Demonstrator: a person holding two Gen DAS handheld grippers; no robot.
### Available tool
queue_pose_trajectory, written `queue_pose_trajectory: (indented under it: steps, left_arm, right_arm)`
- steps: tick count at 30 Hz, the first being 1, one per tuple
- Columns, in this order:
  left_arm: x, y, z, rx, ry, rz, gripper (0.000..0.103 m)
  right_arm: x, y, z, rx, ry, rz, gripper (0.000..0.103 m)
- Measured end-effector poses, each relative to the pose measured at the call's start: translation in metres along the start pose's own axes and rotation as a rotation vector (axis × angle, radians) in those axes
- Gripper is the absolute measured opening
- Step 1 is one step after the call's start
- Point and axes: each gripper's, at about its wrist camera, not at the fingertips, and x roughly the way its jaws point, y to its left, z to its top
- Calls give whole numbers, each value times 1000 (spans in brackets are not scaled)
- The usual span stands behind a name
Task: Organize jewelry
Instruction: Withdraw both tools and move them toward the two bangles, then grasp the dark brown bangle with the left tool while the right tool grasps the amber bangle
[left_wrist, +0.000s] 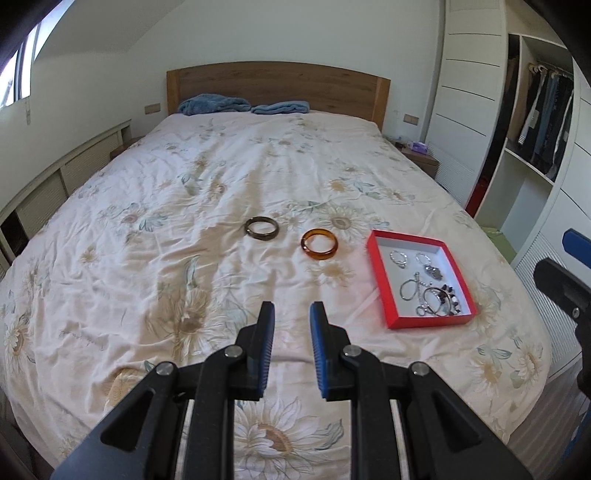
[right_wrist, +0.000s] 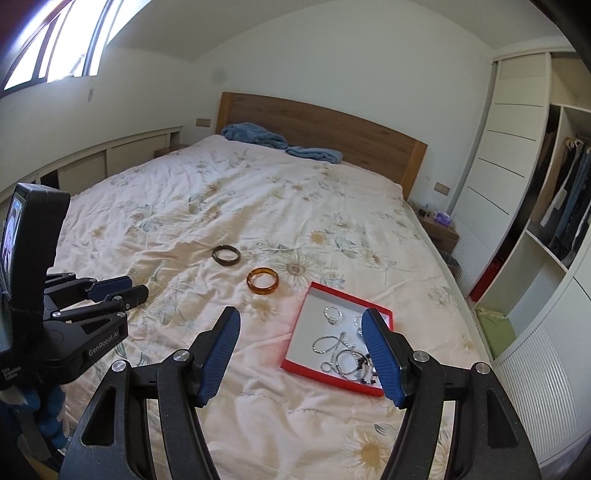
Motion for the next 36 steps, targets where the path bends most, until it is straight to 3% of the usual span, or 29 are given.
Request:
queue_pose_trajectory:
  steps: [4, 9, 14, 17, 20, 31, 36]
  left_arm:
    - [12, 17, 2, -40, 23, 9, 37]
    - [41, 41, 5, -89, 69, 17, 37]
    - [79, 68, 15, -139, 106, 25, 37]
    - [111, 83, 27, -164, 127, 21, 37]
    - [152, 95, 44, -185, 150, 1, 37]
    - [304, 105, 99, -217, 215, -17, 37]
    - [356, 107, 107, -239, 250, 17, 37]
  right_arm:
    - [16, 8, 5, -18, 17, 17, 67]
    - [46, 17, 13, -26, 46, 69, 67]
    - [95, 17, 21, 30, 89, 184, 67]
    - [136, 13, 27, 85, 132, 259, 66]
    - [185, 8, 32, 151, 184, 305, 58]
    - [369, 4, 37, 228, 380, 289, 41]
    - [426, 12, 23, 243, 468, 287, 34]
